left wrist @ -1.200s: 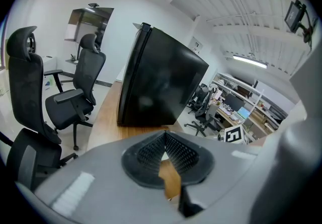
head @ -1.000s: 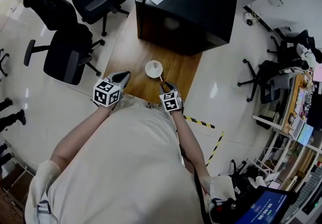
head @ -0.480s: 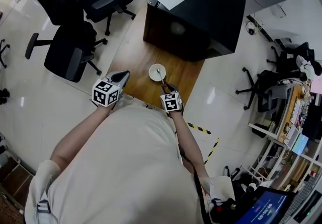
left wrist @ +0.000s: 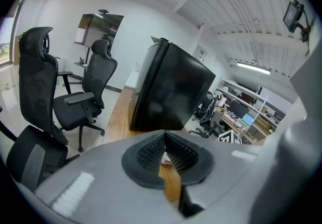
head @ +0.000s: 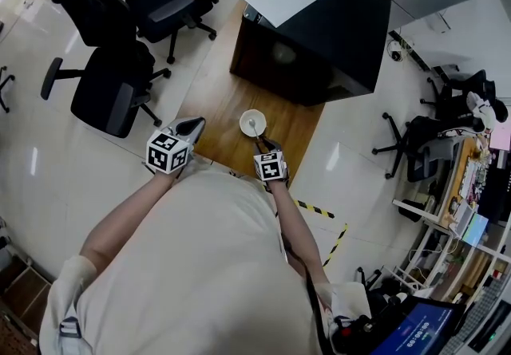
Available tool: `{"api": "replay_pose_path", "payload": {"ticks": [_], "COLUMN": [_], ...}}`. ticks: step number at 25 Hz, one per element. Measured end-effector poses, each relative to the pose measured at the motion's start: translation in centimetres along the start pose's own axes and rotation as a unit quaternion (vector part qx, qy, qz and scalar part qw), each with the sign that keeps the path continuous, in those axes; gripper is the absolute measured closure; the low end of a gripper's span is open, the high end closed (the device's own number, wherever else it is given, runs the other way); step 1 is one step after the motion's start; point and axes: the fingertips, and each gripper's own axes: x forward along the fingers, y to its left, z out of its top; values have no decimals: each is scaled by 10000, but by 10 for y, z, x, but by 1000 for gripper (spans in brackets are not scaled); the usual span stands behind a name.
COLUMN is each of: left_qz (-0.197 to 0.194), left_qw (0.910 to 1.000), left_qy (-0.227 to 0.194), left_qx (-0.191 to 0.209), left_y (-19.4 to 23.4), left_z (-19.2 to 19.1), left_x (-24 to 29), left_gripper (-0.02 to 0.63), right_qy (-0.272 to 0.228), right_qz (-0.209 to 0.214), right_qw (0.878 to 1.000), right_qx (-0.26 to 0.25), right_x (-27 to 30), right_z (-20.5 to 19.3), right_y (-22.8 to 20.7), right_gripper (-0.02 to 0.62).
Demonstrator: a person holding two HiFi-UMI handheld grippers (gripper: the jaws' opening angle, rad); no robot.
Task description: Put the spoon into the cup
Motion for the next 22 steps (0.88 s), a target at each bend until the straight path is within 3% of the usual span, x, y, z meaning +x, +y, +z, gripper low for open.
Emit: {"api": "replay_pose_path", "payload": {"ticks": [9,20,22], "left_qz": [-292,-667,-806], "left_qw": [9993,9974,9963], "left_qy": [28,141,204], "left_qx": [213,234,227], "left_y": [18,61,63], "left_z": [2,0,-2], "left_x": [-11,-51,-52], "left_gripper": [604,604,604], "right_qy": [-181,-566,-612], "right_qz": [-157,-462,-535], "right_qw": [9977,9847,9802], "right_qx": [631,1584,1804], "right_x": [3,13,11], "right_z": [8,18,16], "right_y": [3,7,7], "right_gripper": [468,464,392]}}
